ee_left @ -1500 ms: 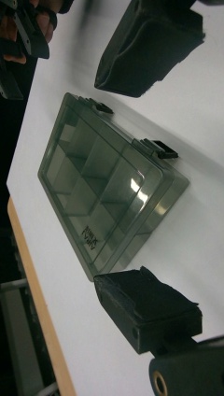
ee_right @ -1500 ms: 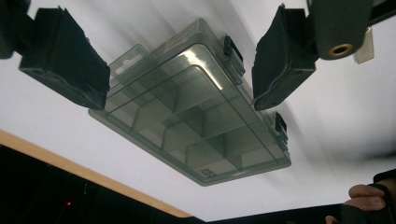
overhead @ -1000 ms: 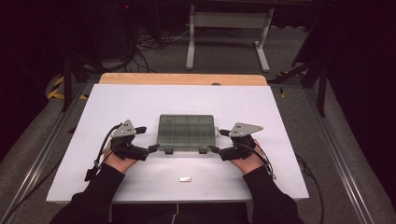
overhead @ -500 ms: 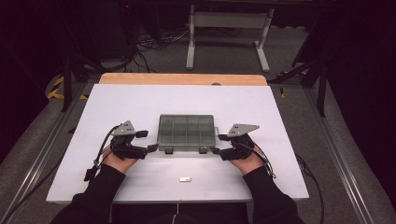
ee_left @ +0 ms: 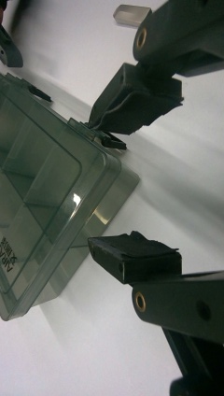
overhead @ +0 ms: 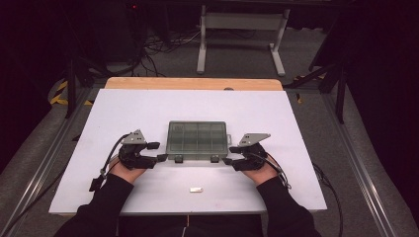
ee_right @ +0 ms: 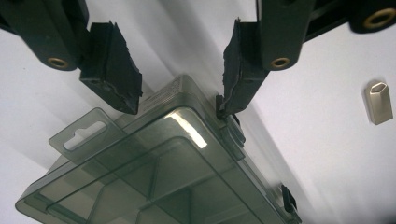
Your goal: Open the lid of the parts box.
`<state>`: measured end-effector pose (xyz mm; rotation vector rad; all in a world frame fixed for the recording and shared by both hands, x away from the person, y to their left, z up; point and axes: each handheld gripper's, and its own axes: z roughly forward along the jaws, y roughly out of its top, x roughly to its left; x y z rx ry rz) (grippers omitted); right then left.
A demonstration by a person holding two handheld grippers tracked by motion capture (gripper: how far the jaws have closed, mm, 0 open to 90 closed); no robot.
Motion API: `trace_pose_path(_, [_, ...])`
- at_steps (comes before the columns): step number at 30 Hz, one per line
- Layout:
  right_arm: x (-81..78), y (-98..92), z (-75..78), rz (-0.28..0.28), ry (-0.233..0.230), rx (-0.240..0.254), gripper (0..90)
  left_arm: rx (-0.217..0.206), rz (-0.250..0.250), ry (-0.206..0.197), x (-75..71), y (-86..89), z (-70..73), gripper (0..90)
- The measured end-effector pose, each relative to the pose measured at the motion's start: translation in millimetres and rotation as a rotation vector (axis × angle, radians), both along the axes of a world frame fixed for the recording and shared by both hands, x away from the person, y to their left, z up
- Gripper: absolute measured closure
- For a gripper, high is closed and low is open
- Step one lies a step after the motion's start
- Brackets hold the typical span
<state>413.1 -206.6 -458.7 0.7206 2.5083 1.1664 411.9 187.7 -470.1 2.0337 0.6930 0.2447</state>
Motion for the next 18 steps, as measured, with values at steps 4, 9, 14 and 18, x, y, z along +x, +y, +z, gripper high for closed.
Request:
trace_pose_path(4, [-0.5,0.4,-0.7,0.001,0.002,-0.006,49.3,0.018,-0.004,0.001,0.7,-0.9,-1.3,44.1])
trace_pose_path(9, [-1.4,-0.1,-0.4,0.0,-0.004,-0.007,54.1,0.041,-0.016,0.012,0.2,-3.2,-3.1,51.4])
trace_pose_path(14, [-1.6,0.2,-0.7,-0.001,-0.01,-0.017,58.1,0.063,-0.026,0.016,0.1,-5.0,-4.2,56.0])
trace_pose_path(18, [-2.1,0.4,-0.9,-0.006,-0.016,-0.024,60.6,0.07,-0.036,0.015,0.0,-5.4,-4.4,61.2])
